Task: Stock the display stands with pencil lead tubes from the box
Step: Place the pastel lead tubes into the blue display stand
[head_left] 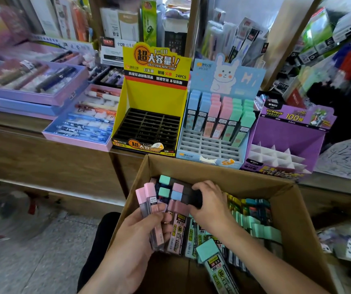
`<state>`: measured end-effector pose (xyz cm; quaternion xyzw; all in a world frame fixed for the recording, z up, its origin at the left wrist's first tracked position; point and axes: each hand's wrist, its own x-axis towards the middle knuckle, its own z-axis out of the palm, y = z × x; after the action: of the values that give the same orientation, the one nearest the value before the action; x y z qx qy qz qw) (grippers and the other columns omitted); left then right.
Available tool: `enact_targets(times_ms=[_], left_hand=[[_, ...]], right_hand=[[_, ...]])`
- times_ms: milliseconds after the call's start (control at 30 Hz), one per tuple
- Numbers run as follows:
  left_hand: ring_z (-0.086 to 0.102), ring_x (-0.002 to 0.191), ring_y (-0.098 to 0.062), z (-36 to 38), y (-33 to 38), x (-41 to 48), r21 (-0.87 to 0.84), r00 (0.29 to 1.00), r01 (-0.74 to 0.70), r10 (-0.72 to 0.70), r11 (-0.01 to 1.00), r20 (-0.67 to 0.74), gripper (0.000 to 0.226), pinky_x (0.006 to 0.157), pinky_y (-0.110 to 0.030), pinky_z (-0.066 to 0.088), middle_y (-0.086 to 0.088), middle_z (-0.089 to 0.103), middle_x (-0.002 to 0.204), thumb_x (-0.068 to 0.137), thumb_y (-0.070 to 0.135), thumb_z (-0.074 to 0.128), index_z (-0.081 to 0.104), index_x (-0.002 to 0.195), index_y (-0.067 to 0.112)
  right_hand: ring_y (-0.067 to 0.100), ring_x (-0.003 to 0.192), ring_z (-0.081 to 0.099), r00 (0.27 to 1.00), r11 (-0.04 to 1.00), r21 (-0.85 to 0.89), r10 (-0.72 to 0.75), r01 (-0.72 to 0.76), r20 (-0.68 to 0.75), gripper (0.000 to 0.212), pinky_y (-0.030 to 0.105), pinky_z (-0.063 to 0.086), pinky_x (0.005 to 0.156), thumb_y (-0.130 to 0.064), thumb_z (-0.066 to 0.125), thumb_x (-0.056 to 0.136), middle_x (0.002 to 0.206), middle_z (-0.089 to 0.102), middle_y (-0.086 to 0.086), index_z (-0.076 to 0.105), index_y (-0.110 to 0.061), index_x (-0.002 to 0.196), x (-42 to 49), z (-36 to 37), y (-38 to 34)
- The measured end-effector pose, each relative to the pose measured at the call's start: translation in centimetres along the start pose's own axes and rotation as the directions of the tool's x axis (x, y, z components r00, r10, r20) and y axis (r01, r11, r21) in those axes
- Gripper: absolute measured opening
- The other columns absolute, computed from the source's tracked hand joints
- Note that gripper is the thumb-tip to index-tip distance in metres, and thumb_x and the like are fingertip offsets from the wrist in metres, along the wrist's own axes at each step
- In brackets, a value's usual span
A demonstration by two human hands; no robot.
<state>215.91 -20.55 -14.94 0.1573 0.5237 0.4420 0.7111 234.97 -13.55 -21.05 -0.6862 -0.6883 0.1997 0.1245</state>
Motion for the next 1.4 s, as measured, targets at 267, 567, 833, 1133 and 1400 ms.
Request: enact_targets(times_ms=[267, 567, 833, 1133, 1400], left_hand=[[0.07, 0.063, -0.02, 0.2, 0.1, 0.0, 0.01, 1.0, 0.008, -0.008, 1.0, -0.003, 0.02, 0.058, -0.034, 0.059, -0.012, 0.075, 0.08, 0.097, 0.005, 0.059, 0.079, 0.098, 0.01], [0.071, 0.06, -0.021, 0.3, 0.0, 0.2, 0.012, 0.999, 0.023, -0.022, 1.0, -0.034, 0.02, 0.054, -0.033, 0.058, -0.014, 0.075, 0.079, 0.095, 0.002, 0.06, 0.079, 0.095, 0.01], [0.07, 0.06, -0.021, 0.6, 0.2, 0.0, 0.047, 1.0, 0.023, -0.024, 0.999, 0.014, 0.026, 0.055, -0.034, 0.058, -0.013, 0.074, 0.077, 0.095, 0.003, 0.059, 0.081, 0.085, 0.012], [0.062, 0.058, -0.019, 1.2, 0.6, -0.3, 0.044, 1.0, -0.01, 0.011, 0.999, -0.018, 0.02, 0.061, -0.034, 0.053, -0.01, 0.068, 0.073, 0.083, 0.016, 0.071, 0.076, 0.101, 0.008], [0.07, 0.072, -0.026, 3.2, 0.6, -0.5, 0.037, 0.994, -0.081, 0.078, 0.996, 0.07, 0.024, 0.073, -0.038, 0.055, -0.01, 0.075, 0.086, 0.094, 0.02, 0.065, 0.075, 0.113, 0.01]], right_hand=[[0.017, 0.112, 0.048, 0.999, 0.999, -0.01, -0.038, 0.038, 0.015, 0.047, 0.038, 0.043, 0.105, -0.039, 0.072, 0.082, 0.107, 0.043, -0.011, 0.062, -0.026, 0.126, 0.1, -0.1, 0.1], [0.012, 0.1, 0.055, 0.994, 0.995, 0.0, -0.105, 0.105, -0.007, 0.032, 0.024, 0.041, 0.078, -0.033, 0.069, 0.087, 0.107, 0.051, -0.014, 0.051, -0.033, 0.113, 0.1, -0.3, 0.1], [0.013, 0.098, 0.064, 0.994, 0.989, 0.103, -0.106, 0.107, -0.019, 0.032, 0.034, 0.057, 0.083, -0.026, 0.063, 0.093, 0.109, 0.066, -0.009, 0.059, -0.031, 0.124, -0.1, -1.1, 0.1], [0.004, 0.089, 0.075, 0.998, 0.62, 0.783, -0.002, -0.051, 0.066, 0.032, 0.018, 0.058, 0.068, -0.01, 0.075, 0.087, 0.097, 0.078, -0.014, 0.075, -0.037, 0.102, -1.9, -4.0, -2.0], [0.02, 0.102, 0.076, 0.977, 0.378, 0.911, -0.06, -0.167, 0.204, 0.031, 0.029, 0.062, 0.081, -0.007, 0.077, 0.088, 0.108, 0.079, 0.002, 0.079, -0.028, 0.11, -4.4, -5.9, -3.3]])
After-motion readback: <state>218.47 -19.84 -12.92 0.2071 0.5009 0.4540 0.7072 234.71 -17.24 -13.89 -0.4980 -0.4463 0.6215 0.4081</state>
